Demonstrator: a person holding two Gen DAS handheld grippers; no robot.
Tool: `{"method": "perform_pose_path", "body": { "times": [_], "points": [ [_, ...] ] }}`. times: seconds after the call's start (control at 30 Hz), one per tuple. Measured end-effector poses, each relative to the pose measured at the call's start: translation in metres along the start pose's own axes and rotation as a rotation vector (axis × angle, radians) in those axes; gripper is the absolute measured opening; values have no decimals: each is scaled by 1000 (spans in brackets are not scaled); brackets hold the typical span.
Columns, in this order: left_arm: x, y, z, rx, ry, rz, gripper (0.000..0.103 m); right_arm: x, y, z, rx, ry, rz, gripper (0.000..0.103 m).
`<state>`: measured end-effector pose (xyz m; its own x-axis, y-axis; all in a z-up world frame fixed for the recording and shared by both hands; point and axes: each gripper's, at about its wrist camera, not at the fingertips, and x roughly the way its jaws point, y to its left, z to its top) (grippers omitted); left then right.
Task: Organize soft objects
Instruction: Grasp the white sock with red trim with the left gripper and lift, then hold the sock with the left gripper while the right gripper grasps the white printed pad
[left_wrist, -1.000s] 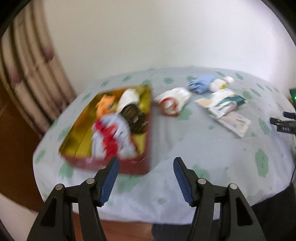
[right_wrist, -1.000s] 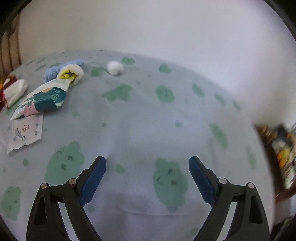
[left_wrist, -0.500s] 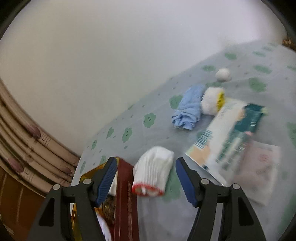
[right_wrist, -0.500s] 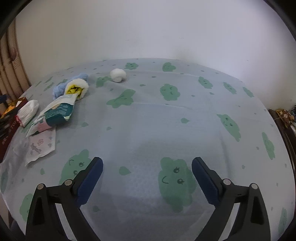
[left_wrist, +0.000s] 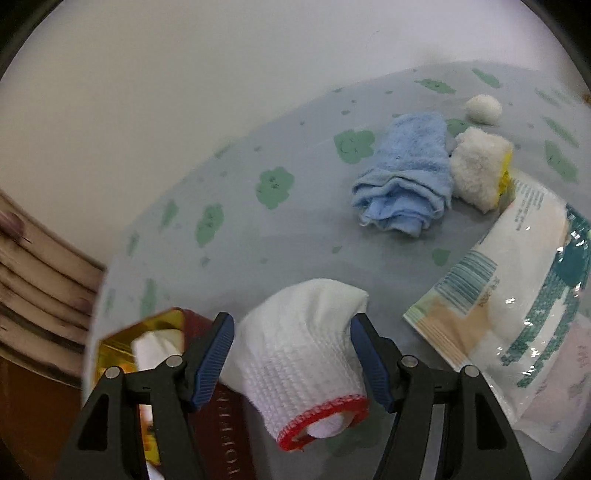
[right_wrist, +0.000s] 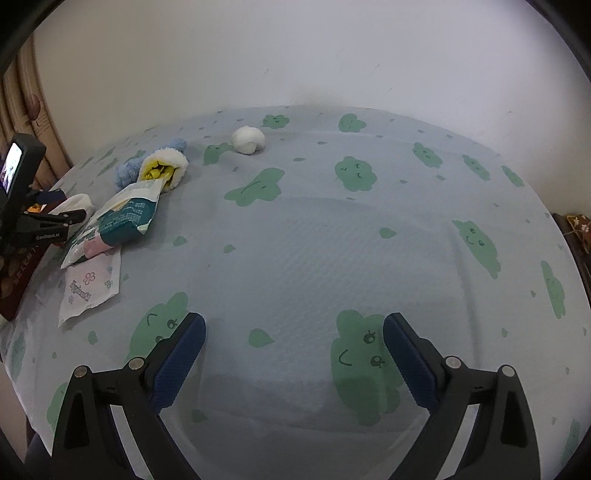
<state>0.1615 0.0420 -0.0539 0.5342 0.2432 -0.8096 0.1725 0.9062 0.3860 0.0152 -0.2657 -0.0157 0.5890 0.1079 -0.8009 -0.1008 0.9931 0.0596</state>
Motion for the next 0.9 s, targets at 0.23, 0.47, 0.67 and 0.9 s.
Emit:
{"method": "perform_pose_path", "body": {
  "times": [0.23, 0.47, 0.67, 0.9],
  "points": [
    [0, 13, -3, -91, 7, -163, 19, 2, -1, 0, 6, 11, 12, 97],
    [-68, 10, -31, -249, -67, -331, 19, 3, -1, 0, 8, 17, 10, 97],
    [-111, 15, -71, -413, -95, -438, 19, 4, 1, 0, -4, 26, 7, 98],
    [-148, 2, -115, -429, -98, -429, 20, -9, 20, -1, -14, 42, 177, 99]
  ]
}}
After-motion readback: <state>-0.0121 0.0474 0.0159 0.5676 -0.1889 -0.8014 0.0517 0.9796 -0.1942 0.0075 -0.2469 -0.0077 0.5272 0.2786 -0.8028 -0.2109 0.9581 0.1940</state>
